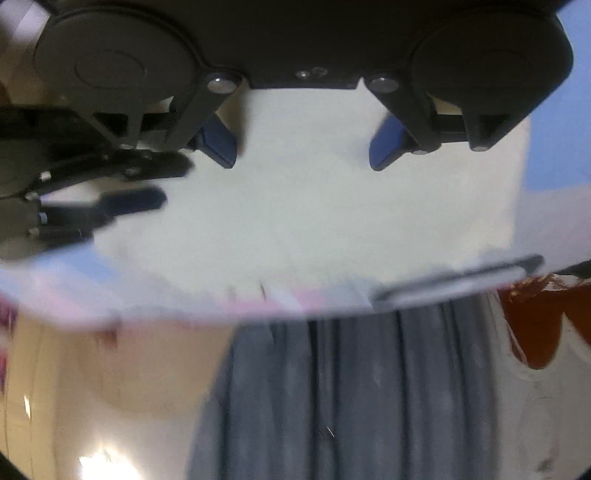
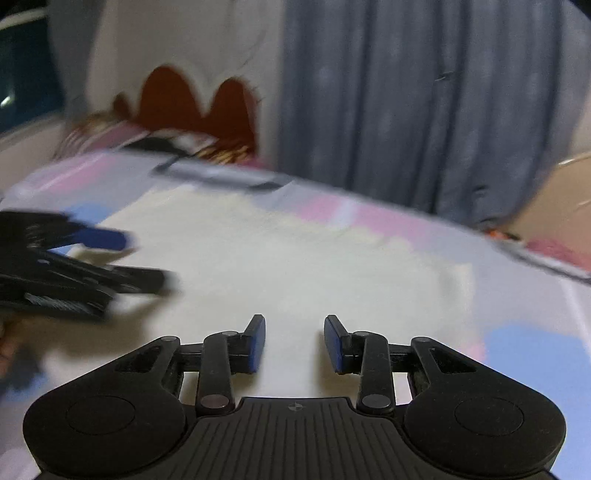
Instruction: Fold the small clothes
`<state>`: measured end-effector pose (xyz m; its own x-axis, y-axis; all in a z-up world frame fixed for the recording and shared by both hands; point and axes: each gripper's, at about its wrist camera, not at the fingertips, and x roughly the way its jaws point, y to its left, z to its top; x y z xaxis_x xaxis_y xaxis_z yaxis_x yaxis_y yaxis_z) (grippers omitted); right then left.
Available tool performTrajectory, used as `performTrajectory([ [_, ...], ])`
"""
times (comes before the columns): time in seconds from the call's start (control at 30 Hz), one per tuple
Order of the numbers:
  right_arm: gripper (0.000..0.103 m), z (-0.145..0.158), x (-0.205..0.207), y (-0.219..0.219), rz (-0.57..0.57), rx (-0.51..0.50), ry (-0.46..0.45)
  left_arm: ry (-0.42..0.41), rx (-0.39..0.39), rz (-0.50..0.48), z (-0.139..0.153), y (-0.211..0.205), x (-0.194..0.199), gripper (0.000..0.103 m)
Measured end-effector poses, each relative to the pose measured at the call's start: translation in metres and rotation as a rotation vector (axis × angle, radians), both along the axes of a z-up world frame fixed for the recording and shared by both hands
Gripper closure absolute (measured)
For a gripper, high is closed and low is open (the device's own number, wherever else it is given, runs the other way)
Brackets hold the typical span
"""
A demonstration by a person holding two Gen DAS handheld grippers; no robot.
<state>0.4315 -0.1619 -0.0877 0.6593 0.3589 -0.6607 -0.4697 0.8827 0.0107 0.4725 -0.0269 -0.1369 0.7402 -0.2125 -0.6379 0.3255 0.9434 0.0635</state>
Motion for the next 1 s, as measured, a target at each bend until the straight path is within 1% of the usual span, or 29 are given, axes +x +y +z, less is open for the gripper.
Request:
performTrajectory([
  [0.03, 0.068, -0.008, -0.003, 0.005, -0.001, -0.030, -0.012, -0.025, 0.003, 0.000, -0.001, 0.000, -0.004, 0.022],
  [0.07, 0.068, -0.009, -0.005, 0.003, -0.007, -0.024, -0.027, -0.019, -0.003, 0.008, 0.001, 0.002, -0.006, 0.023],
  [0.13, 0.068, 0.000, -0.005, -0.002, -0.038, -0.009, 0.002, -0.031, -0.026, 0.019, 0.010, 0.007, -0.016, 0.025],
  [0.2, 0.068, 0.010, -0.015, -0.004, -0.025, 0.009, -0.028, -0.048, -0.030, 0.012, 0.017, 0.010, -0.034, 0.025],
  [0.27, 0.068, 0.011, -0.033, -0.002, 0.001, -0.003, -0.011, -0.037, -0.033, 0.017, 0.016, 0.011, -0.046, 0.025],
  [0.33, 0.068, 0.003, -0.053, 0.003, 0.019, -0.019, 0.000, -0.020, -0.040, 0.019, 0.010, 0.011, -0.057, 0.024],
  [0.4, 0.068, -0.006, -0.065, 0.008, 0.009, -0.032, -0.009, -0.016, -0.007, 0.033, 0.001, 0.015, -0.072, 0.022],
  [0.43, 0.068, -0.009, -0.069, 0.005, -0.002, -0.031, -0.016, -0.027, -0.027, 0.054, 0.000, 0.022, -0.080, 0.022],
  [0.47, 0.068, -0.009, -0.073, 0.000, -0.017, -0.035, -0.020, -0.021, -0.036, 0.081, 0.000, 0.029, -0.081, 0.022],
  [0.57, 0.068, -0.009, -0.083, -0.031, -0.128, -0.049, -0.026, -0.022, -0.027, 0.150, 0.002, 0.052, -0.088, 0.022],
  [0.63, 0.068, -0.009, -0.087, -0.051, -0.190, -0.058, -0.025, -0.015, -0.037, 0.172, 0.003, 0.064, -0.090, 0.022],
  [0.7, 0.068, -0.007, -0.084, -0.063, -0.213, -0.033, 0.005, -0.008, -0.039, 0.179, 0.007, 0.067, -0.090, 0.024],
  [0.77, 0.068, 0.003, -0.082, -0.060, -0.222, -0.036, 0.000, -0.033, -0.037, 0.206, 0.020, 0.058, -0.094, 0.031],
  [0.8, 0.068, 0.011, -0.085, -0.057, -0.233, -0.026, -0.030, -0.049, -0.052, 0.198, 0.025, 0.053, -0.095, 0.028],
  [0.83, 0.068, 0.018, -0.088, -0.056, -0.224, 0.005, -0.050, -0.060, -0.072, 0.182, 0.029, 0.046, -0.096, 0.027],
  [0.9, 0.068, 0.025, -0.090, -0.043, -0.197, 0.038, -0.053, -0.065, -0.091, 0.150, 0.033, 0.025, -0.093, 0.022],
  [0.97, 0.068, 0.024, -0.090, -0.026, -0.149, 0.056, -0.040, -0.053, -0.089, 0.109, 0.030, 0.004, -0.091, 0.022],
  [1.0, 0.068, 0.021, -0.091, -0.016, -0.120, 0.058, -0.029, -0.046, -0.090, 0.093, 0.028, -0.005, -0.090, 0.025],
])
